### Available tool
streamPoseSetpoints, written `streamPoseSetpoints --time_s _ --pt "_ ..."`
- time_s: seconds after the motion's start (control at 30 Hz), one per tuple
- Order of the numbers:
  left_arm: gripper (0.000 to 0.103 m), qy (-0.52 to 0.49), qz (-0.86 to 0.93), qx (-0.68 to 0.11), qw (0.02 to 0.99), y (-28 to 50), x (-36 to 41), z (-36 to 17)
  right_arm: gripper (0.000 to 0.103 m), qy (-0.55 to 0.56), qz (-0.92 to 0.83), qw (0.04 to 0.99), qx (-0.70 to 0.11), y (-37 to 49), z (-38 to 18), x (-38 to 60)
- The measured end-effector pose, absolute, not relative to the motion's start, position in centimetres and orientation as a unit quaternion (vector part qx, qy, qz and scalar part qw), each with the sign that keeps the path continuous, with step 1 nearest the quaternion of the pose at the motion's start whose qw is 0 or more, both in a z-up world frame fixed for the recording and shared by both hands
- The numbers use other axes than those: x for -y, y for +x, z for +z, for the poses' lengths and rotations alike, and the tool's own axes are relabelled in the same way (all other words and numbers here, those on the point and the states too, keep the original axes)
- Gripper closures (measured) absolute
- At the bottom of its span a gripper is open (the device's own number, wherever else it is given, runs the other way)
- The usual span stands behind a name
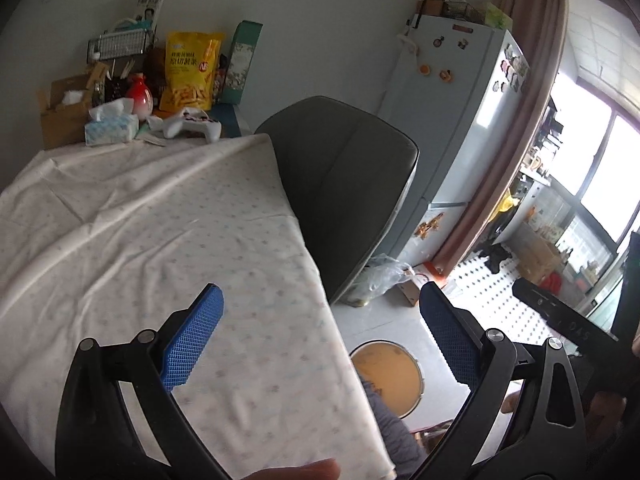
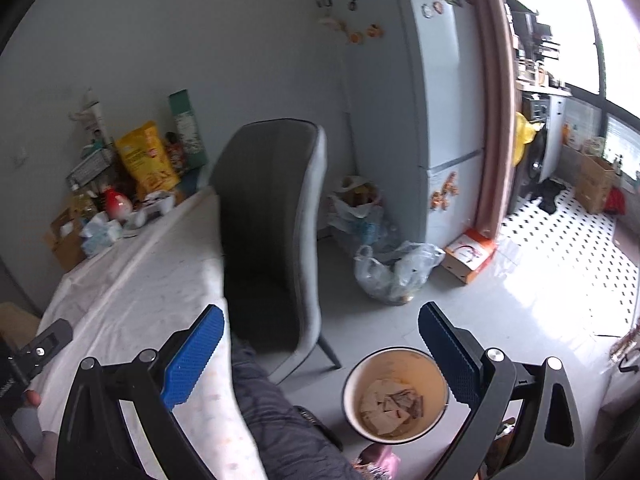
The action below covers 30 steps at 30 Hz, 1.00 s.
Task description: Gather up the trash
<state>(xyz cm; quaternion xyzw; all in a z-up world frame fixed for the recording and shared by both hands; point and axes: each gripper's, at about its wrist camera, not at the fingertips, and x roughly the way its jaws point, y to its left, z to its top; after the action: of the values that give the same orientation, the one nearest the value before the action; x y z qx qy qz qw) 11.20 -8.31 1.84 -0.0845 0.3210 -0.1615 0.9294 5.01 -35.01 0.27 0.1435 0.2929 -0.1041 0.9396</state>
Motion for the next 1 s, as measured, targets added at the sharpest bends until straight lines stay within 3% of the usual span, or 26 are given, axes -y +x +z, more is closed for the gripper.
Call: streamPoseSetpoints --time_s 0.67,1.0 --pt "0.006 -0.091 -0.115 -0.285 0.947 8.8 2.7 1.2 0.008 0.118 -0.066 0.953 -0.272 3.1 -0.3 29.5" --pt "0.006 -0.079 -0.115 -0.284 0.949 8.5 3.5 1.2 0.008 0.125 -0.05 0.952 -0.276 3.5 -0.7 29.0"
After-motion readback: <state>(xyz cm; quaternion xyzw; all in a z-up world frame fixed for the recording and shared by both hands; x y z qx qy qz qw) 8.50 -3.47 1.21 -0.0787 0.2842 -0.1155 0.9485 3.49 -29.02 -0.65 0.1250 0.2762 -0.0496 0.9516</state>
